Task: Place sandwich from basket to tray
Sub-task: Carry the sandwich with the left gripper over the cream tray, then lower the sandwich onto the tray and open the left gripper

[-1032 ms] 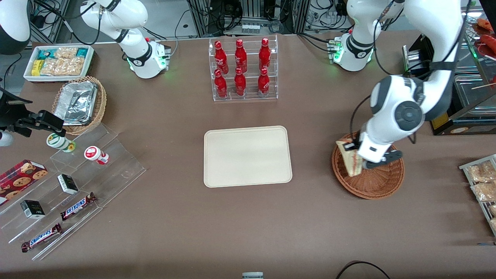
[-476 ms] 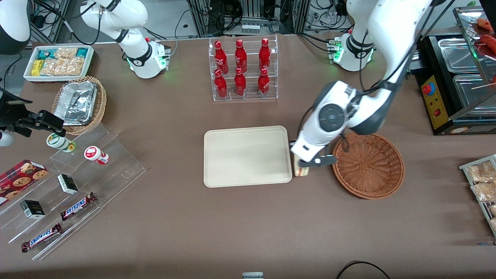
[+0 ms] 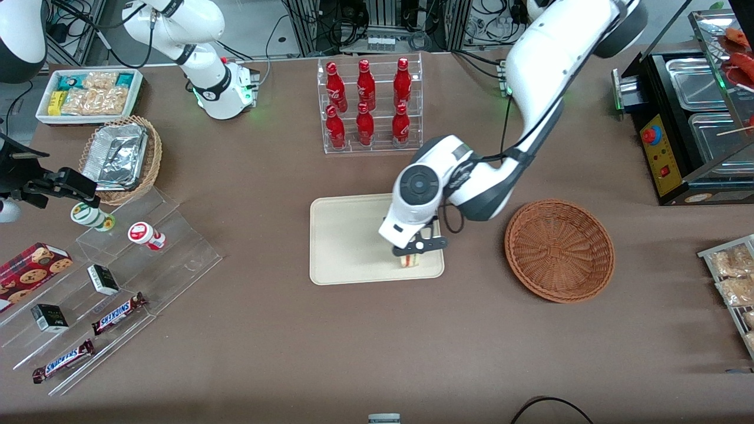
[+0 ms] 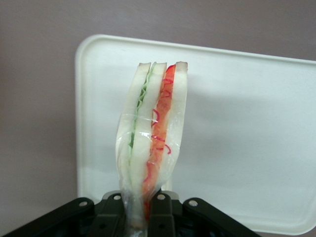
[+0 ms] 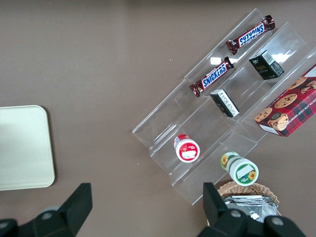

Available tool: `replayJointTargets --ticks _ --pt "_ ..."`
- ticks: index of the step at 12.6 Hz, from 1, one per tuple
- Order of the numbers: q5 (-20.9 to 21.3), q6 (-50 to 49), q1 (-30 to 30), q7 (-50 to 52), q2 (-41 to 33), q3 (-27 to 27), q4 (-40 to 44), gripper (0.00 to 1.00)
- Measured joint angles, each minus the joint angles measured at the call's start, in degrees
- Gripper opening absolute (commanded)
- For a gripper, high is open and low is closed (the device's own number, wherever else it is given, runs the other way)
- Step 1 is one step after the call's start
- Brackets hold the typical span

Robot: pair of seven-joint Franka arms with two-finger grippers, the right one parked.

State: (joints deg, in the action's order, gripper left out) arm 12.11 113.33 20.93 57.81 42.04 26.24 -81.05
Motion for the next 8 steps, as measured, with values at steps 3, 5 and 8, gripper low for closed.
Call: replayJointTargets --ticks 3,5,8 --pt "0.29 -2.78 6.39 2.77 6.18 -3.45 8.93 0.00" --pt "0.29 -3.80 10.19 4.22 9.89 -5.50 14.09 0.00" --pt "0.30 -3.94 12.07 5.96 12.03 -5.71 16.56 0.00"
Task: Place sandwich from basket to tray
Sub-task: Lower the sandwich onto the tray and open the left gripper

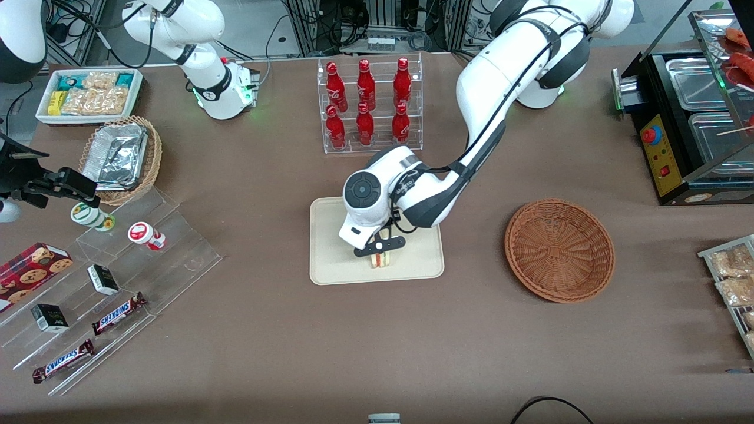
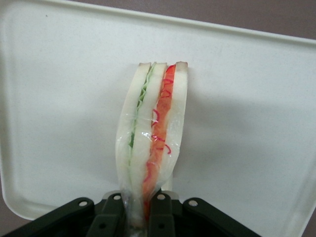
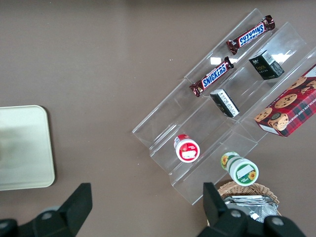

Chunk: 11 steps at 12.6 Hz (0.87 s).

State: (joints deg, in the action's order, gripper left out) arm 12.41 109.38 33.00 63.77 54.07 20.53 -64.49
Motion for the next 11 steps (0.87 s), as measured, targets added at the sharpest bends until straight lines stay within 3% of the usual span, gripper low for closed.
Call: replayJointTargets --ticks 6,7,8,11 --pt "0.00 -0.39 0.24 2.56 0.25 0.00 0.32 0.00" --pt "0.00 -0.39 0.31 2.78 0.31 0.00 0.32 0.57" --pt "0.00 -0.39 0.35 2.88 0.36 0.00 0.32 1.00" --pt "0.00 -0.37 0.36 3.00 0.48 0.00 0.32 1.00"
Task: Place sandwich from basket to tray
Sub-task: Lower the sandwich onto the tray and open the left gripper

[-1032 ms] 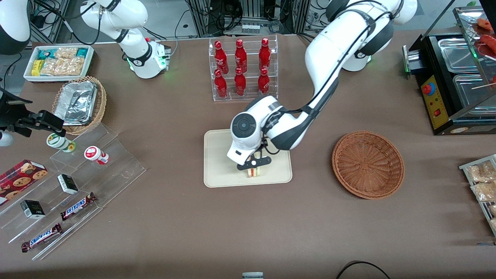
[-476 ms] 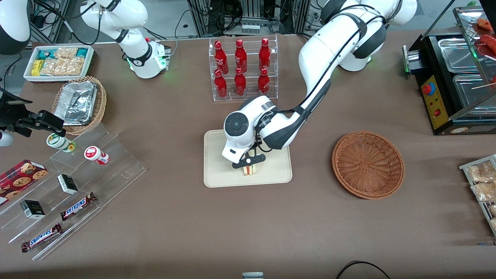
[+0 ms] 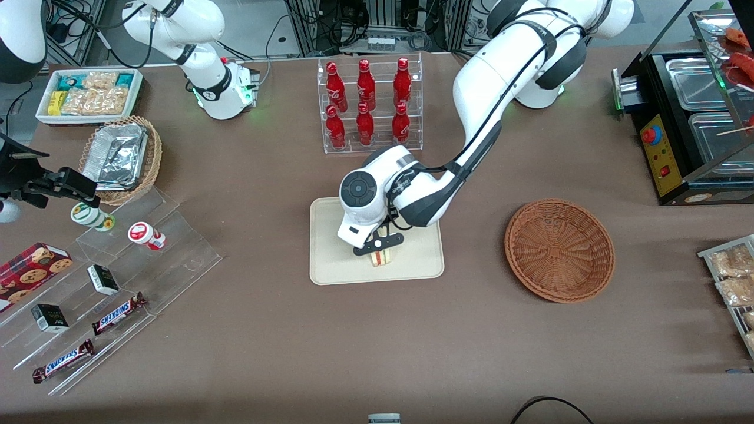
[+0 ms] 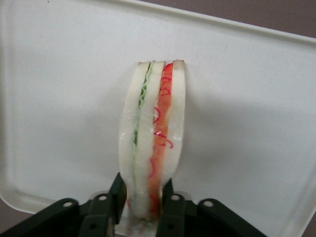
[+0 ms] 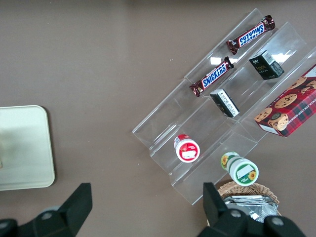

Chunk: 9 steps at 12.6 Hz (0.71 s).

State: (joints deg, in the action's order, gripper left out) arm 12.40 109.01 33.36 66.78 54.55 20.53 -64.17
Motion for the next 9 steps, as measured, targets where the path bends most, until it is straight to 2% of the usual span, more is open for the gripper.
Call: replayJointTargets --ticks 5,9 --pt "0.00 -2.14 -0.74 -0.29 -0.92 -0.05 1.94 1.00" --pt "0.00 -7.19 -2.68 -3.23 -6.41 -0.04 3.10 1.00"
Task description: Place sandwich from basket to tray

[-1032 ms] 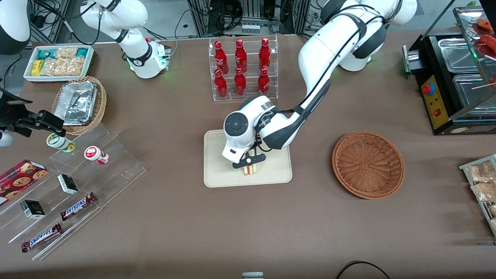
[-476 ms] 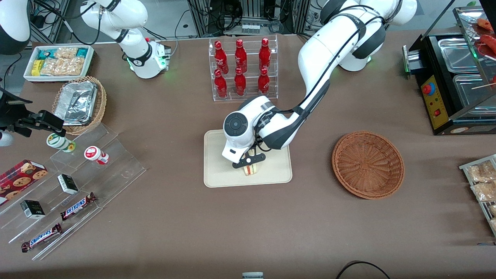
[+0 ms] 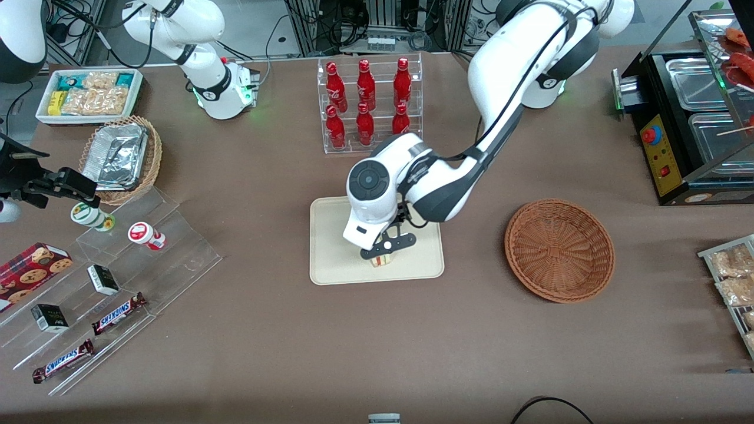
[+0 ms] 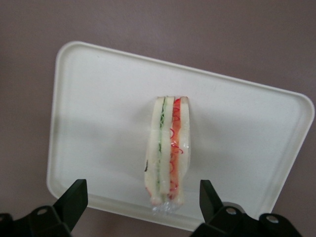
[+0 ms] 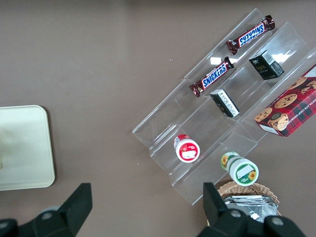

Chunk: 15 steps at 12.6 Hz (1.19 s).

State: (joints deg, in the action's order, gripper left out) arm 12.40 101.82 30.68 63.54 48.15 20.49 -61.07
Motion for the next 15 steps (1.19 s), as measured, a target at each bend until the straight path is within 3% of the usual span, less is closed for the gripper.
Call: replayJointTargets --ticks 3,6,15 --pt "-0.18 -6.29 -2.14 -4.69 -4.48 -0.18 0.00 1.00" --pt "-1.64 -9.64 -8.03 -10.39 -9.32 -0.25 -2.25 1.00" --pt "-6.13 -7.31 -26.93 -36.91 -29.25 -0.39 -25.48 1.00"
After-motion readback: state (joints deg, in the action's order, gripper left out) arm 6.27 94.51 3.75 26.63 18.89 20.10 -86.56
